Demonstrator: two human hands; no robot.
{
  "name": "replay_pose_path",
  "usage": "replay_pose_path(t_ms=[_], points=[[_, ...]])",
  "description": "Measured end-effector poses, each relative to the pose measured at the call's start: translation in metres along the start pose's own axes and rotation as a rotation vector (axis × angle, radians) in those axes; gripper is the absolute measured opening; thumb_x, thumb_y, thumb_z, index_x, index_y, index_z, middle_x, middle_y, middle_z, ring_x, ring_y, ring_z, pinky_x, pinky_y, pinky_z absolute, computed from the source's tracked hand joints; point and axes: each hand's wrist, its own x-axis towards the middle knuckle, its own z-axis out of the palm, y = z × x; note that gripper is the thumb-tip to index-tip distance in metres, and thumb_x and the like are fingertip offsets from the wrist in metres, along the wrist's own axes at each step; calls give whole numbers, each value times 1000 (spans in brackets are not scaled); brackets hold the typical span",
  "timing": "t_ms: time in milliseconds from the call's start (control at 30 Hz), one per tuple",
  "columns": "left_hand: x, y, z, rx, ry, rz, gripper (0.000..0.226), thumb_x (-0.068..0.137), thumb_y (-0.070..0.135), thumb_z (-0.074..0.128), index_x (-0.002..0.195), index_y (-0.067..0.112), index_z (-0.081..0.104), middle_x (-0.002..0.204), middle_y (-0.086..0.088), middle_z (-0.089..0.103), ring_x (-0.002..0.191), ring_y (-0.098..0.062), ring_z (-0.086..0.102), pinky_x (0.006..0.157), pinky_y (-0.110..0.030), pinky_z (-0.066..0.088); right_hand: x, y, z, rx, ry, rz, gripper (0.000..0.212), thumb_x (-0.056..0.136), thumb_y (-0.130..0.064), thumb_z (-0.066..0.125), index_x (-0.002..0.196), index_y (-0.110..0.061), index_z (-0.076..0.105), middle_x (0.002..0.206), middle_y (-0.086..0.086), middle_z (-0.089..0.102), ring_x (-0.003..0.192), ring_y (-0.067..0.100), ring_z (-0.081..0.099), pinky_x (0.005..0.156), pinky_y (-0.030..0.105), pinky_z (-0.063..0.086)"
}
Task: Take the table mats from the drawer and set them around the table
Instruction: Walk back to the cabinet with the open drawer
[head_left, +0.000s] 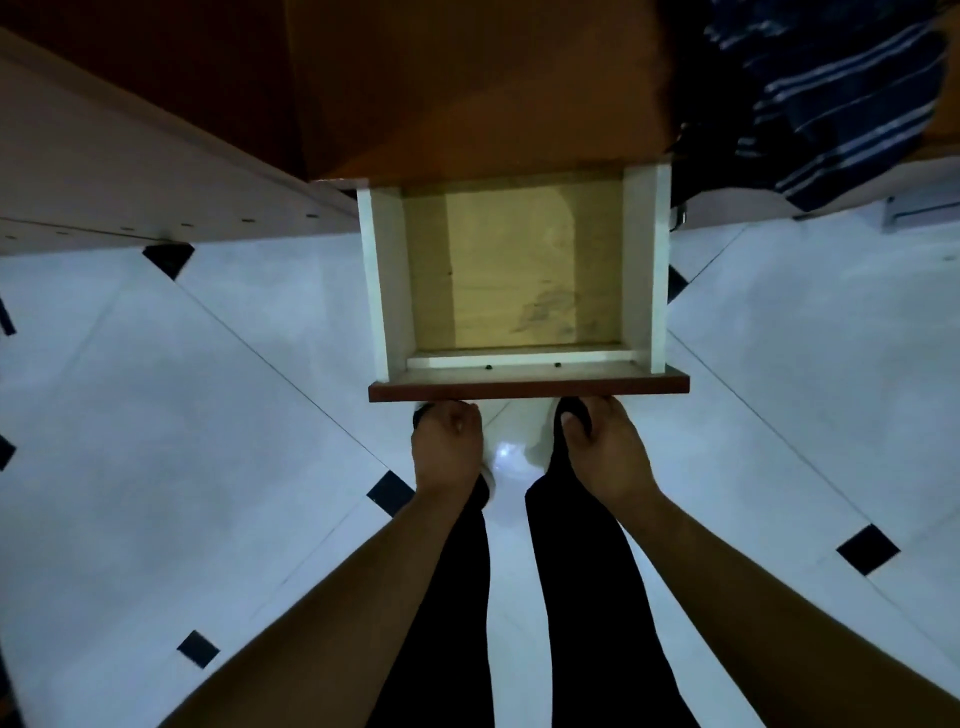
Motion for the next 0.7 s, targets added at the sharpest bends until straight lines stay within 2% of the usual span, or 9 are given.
replay_pose_path(t_ms=[133,200,267,333,533,633,700], points=[[10,3,7,-116,124,-28,26,90,25,56,66,16,54,82,-7,62,73,-18,54,62,-17,29,13,-11,3,57,178,16,33,93,-33,51,80,-5,62,81,11,65,79,25,61,74,36,52],[19,12,6,-152,158,-19,21,90,24,59,72,12,62,85,-4,65,78,-16,56,69,-16,32,24,-18,-1,70,238,-19,35,89,-38,53,68,-11,59,66,8,63,67,23,61,68,37,53],[29,23,3,-200,186,7,18,89,24,61,82,9,69,92,-2,68,83,-11,56,79,-18,35,36,-26,-5,65,276,-55,30,87,-38,60,79,-12,71,77,7,71,82,28,65,78,38,53],[41,33,0,-219,207,40,19,90,25,61,87,8,71,96,-1,69,84,-7,55,81,-16,35,53,-32,-12,33,310,-77,30,86,-37,64,89,-9,75,90,8,75,96,33,63,85,42,52],[76,74,-8,-285,287,109,23,89,31,63,88,9,71,96,0,70,89,-12,61,87,-21,41,98,-62,-29,16,415,-113,37,86,-44,60,89,-10,75,90,4,76,98,31,63,89,45,49],[93,93,-13,-316,331,168,25,89,29,62,91,6,71,94,-3,71,88,-14,63,80,-17,41,122,-77,-37,6,428,-130,44,88,-48,57,91,-9,75,92,5,76,96,28,65,91,42,49],[106,105,-15,-348,347,170,24,89,27,64,92,5,71,95,-5,71,88,-16,64,80,-19,44,136,-87,-42,17,435,-139,47,87,-51,56,92,-7,75,93,7,76,94,29,67,91,45,50]])
